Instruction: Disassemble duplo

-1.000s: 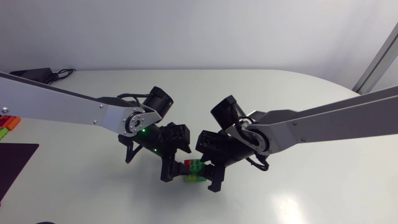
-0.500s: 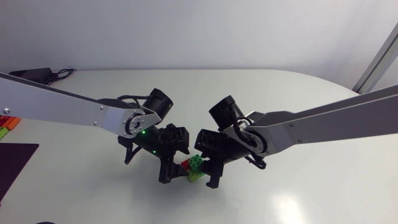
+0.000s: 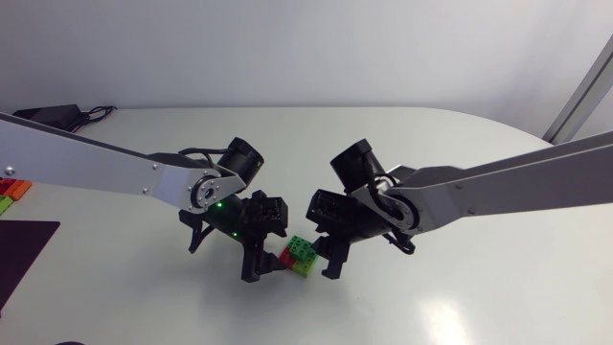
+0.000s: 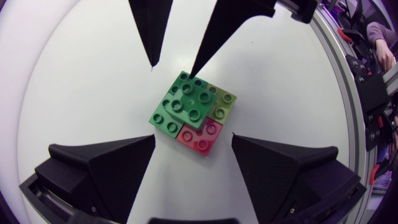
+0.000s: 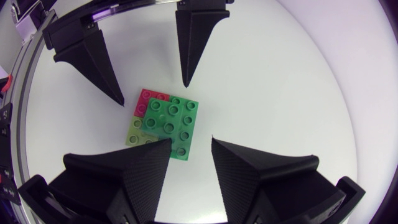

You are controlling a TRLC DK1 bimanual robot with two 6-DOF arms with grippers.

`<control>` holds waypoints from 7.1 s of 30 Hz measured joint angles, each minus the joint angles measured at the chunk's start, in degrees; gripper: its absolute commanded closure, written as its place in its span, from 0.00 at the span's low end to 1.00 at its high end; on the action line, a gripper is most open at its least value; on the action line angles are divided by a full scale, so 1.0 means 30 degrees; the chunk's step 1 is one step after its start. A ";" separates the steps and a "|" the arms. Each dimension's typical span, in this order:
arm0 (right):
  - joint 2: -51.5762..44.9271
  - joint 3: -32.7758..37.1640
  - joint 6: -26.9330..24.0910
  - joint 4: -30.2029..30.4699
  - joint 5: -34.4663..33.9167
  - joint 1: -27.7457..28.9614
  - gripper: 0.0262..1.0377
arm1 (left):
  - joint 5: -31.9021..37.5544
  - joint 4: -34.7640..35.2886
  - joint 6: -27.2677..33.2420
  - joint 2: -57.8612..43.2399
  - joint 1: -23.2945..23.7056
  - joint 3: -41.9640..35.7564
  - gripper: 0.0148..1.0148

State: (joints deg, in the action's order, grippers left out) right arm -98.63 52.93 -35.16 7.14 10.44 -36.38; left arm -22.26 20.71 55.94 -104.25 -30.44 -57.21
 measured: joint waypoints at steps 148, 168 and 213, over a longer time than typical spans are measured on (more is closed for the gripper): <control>0.2310 -0.1545 0.1297 0.2907 0.1486 0.0350 0.76 | -0.4736 0.1792 -0.3993 -0.2310 -0.0823 -0.4328 0.72; 0.2586 -0.1348 0.1574 0.2565 0.0947 0.0233 0.76 | -0.4575 0.1836 -0.4000 -0.3490 -0.1319 -0.4306 0.72; 0.1071 0.0393 0.1872 0.1064 0.0058 0.3504 0.04 | -0.0976 0.1377 -0.4371 0.0678 -0.0656 -0.1974 0.16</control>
State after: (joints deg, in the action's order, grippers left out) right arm -95.42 54.11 -29.54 10.33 10.61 -25.87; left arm -25.19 24.84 42.83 -102.21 -32.40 -63.13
